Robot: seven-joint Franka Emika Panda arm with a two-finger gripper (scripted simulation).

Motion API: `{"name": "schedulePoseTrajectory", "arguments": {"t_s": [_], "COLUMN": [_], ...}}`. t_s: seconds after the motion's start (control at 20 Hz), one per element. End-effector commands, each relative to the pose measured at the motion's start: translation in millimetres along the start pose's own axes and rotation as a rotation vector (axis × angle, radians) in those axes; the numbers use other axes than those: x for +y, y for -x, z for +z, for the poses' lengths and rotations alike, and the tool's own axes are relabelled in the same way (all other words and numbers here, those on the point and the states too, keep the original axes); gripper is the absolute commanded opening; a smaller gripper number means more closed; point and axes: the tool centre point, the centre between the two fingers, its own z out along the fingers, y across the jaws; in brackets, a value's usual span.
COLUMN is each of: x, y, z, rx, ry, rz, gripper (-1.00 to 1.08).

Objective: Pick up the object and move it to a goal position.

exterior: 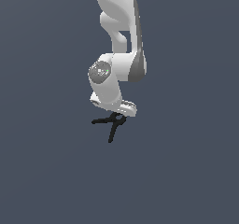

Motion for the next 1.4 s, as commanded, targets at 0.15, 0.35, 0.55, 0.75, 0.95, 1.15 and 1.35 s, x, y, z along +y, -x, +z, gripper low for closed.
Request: {"name": "schedulePoseTrajectory", "arguments": {"t_s": [0.15,0.35,0.55,0.75,0.95,1.15,1.35], "x": [-3,-7,-10,-12,-13,-13,-15], "y": [18,30,38,44,46,46,50], "z": [39,61,75,84,88,89,100], "rx": [-0.138,-0.223,-0.288,-0.33,-0.348,-0.345,-0.346], "ry": [-0.062,-0.092,-0.11,-0.12,-0.124,-0.123,-0.123], "rz": [0.225,0.359,0.457,0.518,0.545,0.539,0.542], "gripper": [1.08,1.08,1.08,1.08,1.08,1.08,1.08]}}
